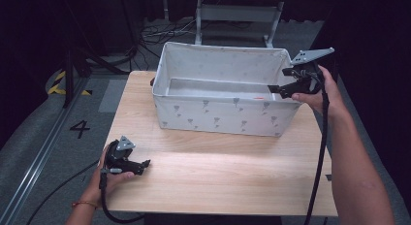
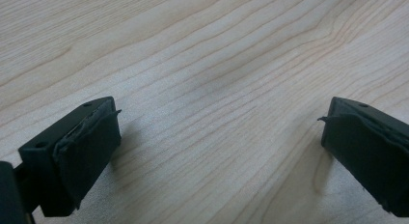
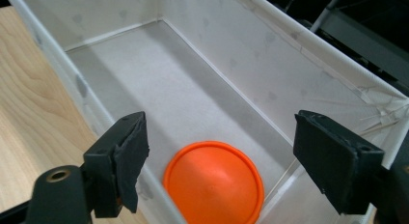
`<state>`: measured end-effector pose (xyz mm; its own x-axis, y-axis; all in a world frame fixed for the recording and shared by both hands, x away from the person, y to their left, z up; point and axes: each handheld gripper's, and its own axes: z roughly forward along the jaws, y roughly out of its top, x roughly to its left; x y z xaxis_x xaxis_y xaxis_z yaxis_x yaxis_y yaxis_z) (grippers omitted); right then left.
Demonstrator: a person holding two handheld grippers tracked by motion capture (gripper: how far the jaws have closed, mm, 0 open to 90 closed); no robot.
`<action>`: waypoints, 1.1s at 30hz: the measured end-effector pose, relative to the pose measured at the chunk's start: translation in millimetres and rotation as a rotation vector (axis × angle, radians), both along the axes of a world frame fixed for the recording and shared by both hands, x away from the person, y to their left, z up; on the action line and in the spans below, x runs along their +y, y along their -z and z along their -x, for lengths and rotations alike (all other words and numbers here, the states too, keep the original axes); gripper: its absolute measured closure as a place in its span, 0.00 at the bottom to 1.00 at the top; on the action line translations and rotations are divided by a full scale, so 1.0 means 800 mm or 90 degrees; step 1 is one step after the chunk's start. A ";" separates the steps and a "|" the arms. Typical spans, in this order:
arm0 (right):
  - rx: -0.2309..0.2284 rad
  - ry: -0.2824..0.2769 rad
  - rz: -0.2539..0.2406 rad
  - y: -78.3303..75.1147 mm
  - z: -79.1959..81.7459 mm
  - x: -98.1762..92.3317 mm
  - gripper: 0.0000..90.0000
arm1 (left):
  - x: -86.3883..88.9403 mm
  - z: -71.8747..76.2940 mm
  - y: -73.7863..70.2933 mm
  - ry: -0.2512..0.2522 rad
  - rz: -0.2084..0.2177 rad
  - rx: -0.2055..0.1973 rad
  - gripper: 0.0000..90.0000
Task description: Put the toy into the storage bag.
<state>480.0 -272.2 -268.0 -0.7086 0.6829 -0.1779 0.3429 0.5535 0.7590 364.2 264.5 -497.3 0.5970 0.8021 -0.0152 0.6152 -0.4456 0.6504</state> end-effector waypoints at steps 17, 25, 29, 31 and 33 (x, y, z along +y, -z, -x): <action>-0.030 0.000 0.008 0.002 0.058 -0.008 0.25 | 0.000 0.000 0.000 0.000 0.002 0.002 0.01; -0.066 -0.001 0.033 -0.001 0.090 -0.011 0.22 | 0.000 0.000 0.000 0.000 0.001 0.002 0.01; -0.080 0.000 0.037 0.003 0.106 -0.011 0.22 | 0.000 0.000 0.000 0.000 0.000 0.000 0.01; -0.089 0.002 0.044 0.007 0.113 -0.011 0.22 | 0.000 0.000 0.000 0.000 0.000 0.000 0.01; -0.095 0.002 0.044 0.012 0.121 -0.012 0.22 | 0.000 0.000 0.000 0.000 0.000 0.000 0.01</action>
